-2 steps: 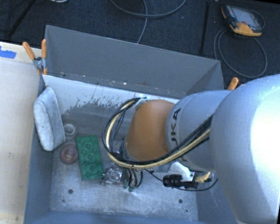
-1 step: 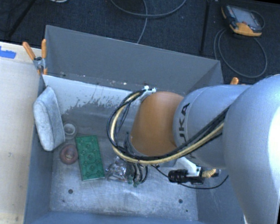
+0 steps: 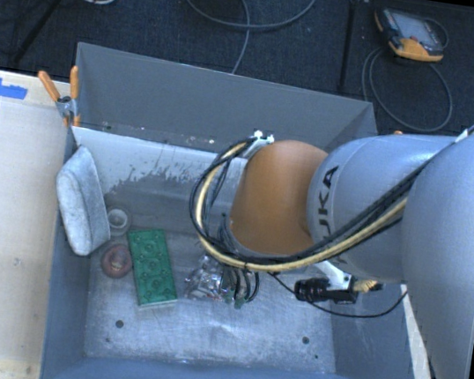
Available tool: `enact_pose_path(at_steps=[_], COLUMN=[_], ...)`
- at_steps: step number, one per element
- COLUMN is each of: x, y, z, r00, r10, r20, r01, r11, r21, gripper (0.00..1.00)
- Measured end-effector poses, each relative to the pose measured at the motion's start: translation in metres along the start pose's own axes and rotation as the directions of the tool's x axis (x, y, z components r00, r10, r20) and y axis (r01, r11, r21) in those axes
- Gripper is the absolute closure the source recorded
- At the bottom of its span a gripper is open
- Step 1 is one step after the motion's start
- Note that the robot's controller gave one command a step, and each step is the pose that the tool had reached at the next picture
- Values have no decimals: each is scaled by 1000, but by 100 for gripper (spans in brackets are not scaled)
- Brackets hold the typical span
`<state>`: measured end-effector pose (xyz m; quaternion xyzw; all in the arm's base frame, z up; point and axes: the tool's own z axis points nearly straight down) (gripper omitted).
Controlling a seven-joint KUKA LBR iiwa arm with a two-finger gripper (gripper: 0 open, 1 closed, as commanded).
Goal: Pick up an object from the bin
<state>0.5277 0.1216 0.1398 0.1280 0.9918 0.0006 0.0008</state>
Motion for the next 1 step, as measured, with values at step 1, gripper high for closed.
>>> enact_pose_path(at_steps=[1], x=[-1], y=[0], z=[-39], r00=[1000], r10=[-3], r20=[1], r01=[3], r11=[1000], r21=[-1], gripper=[100])
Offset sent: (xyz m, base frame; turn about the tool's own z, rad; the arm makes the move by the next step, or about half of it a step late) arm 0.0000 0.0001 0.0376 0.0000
